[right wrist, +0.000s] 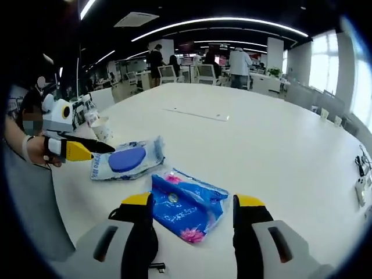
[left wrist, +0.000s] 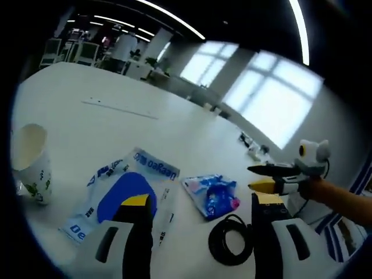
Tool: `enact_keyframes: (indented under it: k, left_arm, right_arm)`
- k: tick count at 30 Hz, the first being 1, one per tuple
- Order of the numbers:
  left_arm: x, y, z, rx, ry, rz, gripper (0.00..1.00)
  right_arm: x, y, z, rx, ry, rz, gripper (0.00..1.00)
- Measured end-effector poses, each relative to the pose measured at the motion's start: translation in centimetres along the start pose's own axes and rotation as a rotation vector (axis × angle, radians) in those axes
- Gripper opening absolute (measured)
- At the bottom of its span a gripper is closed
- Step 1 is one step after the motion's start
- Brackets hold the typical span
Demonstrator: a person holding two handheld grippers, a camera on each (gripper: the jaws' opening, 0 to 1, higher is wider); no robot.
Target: Arrange the tabletop items into an orderly group along one side of the table until the central work area is clear of visible clutter.
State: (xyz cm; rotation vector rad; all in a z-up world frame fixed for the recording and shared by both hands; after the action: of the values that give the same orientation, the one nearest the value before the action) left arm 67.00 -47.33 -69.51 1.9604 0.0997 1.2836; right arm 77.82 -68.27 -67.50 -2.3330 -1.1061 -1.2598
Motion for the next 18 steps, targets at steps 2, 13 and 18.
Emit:
enact_keyframes:
  k: [2, 13, 18]
  left_arm:
    - [0.1, 0.0, -0.4, -0.001, 0.002, -0.007, 0.65]
    - [0.1, -0.9, -4.0, 0.032, -0.02, 0.022, 0.61]
    - [0.4, -1.8, -5.8, 0.062, -0.003, 0.012, 0.6]
  right_arm:
    - [0.4, -0.4, 0.2, 0.014, -0.003, -0.023, 0.53]
    - [3.0, -3.1, 2.3, 0.102, -0.011, -0.093, 0.52]
    - [4.0, -3.5, 3.4, 0.128, -0.009, -0.117, 0.52]
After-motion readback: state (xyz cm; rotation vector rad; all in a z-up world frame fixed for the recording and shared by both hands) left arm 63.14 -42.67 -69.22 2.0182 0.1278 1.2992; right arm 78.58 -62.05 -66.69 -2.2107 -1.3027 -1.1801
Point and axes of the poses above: the point that each gripper's makers call its tool centre point, and the gripper's own axes: z roughly forward along the fingers, y roughly to its right, x roughly out of its top, the point moved 7 cm from there along -z, roughly backward along the fingers, and after that the axes turned 15 degrees about -x, right-handed, at the moved point
